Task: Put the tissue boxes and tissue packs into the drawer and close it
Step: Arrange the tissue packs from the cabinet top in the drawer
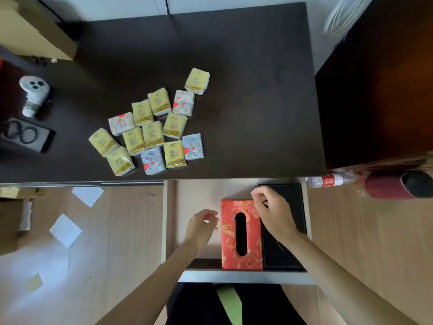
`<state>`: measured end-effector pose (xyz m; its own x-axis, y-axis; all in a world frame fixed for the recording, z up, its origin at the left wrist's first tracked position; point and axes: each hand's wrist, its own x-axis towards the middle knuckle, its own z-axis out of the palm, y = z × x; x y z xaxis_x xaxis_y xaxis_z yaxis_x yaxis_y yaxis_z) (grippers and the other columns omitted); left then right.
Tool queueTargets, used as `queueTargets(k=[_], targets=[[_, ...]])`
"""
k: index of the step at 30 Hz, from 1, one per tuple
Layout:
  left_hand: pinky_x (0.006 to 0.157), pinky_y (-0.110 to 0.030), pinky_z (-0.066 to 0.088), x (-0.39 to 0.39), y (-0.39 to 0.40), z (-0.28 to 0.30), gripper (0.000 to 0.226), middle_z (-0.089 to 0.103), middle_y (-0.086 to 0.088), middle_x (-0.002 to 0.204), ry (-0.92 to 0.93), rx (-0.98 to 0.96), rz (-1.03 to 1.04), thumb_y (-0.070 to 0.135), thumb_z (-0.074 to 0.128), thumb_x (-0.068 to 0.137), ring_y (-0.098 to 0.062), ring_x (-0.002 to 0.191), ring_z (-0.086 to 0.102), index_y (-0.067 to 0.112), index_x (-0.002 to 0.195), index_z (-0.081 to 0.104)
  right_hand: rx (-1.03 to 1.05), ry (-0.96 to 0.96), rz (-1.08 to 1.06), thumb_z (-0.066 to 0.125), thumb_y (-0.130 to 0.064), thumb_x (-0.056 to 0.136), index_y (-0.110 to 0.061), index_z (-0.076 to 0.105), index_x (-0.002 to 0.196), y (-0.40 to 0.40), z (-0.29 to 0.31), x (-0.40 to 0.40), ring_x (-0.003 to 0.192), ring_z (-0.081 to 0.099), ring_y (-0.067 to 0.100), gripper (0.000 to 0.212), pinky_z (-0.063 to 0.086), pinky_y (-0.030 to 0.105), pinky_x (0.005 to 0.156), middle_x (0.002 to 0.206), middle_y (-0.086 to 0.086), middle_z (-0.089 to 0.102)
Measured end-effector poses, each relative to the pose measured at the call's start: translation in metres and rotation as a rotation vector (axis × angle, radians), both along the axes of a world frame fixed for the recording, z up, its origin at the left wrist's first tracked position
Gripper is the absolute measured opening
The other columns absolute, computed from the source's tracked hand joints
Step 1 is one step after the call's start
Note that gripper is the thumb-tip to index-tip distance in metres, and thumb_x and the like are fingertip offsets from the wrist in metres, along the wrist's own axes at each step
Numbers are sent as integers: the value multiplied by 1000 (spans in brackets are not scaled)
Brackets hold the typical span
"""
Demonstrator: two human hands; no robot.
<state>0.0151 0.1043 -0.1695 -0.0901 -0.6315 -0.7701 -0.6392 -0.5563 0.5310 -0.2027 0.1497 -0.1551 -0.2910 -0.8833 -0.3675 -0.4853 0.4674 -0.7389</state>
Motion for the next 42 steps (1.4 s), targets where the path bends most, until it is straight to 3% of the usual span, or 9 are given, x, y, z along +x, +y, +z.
queueTargets(k=[5,7,13,16,20,24,30,36,42], targets=[[75,-19,53,40,-80,39,30,71,16,96,100,-374,6,4,56,91,-6,89,66,31,99,69,-168,-55,-3,56,-22,100,-25,67,112,-83,17,55,101,63,0,16,49,13,82,107,-18,68],[73,-16,50,61,-118,49,28,70,18,97,104,-469,30,9,57,90,-3,90,65,32,101,69,-221,-21,12,57,-20,99,-25,67,113,-119,22,76,102,62,1,17,50,16,83,108,-17,67],[85,-26,49,126,-206,49,30,62,4,121,-70,-673,-183,12,61,90,-12,108,57,23,118,63,-169,271,316,73,-25,88,-28,57,123,-198,21,124,109,52,7,38,52,28,79,123,-9,54],[92,-27,43,143,-231,41,37,57,-4,132,-157,-736,-361,8,65,88,-21,122,50,16,124,62,-113,390,528,78,-32,81,-25,55,132,-209,17,139,128,45,14,56,45,33,97,139,-5,50],[100,-36,42,136,-262,37,43,46,-2,146,-169,-802,-654,17,68,87,-22,136,36,21,130,59,-56,580,632,79,-33,80,-25,53,137,-204,13,152,141,35,20,63,34,36,112,152,0,44],[105,-46,38,124,-288,31,48,38,-3,151,-276,-768,-929,38,70,85,-26,137,29,25,129,57,-41,679,609,82,-27,80,-26,51,137,-199,12,158,150,26,27,66,31,46,117,157,5,40],[96,-39,43,114,-301,24,39,50,1,130,-292,-836,-980,49,75,77,-21,122,38,29,109,66,-85,731,573,81,-23,81,-22,56,127,-200,12,162,144,36,26,52,38,41,114,147,5,51],[89,-39,48,116,-300,22,48,49,0,126,-193,-857,-912,33,80,73,-20,115,47,27,113,55,-173,687,405,88,-29,70,-19,60,119,-181,20,168,130,47,23,58,51,37,99,134,5,57],[81,-31,48,115,-299,23,60,46,-2,123,-90,-867,-894,13,83,71,-21,111,50,25,119,48,-222,587,195,90,-34,68,-18,59,120,-143,23,169,130,44,19,62,44,27,99,133,2,58]])
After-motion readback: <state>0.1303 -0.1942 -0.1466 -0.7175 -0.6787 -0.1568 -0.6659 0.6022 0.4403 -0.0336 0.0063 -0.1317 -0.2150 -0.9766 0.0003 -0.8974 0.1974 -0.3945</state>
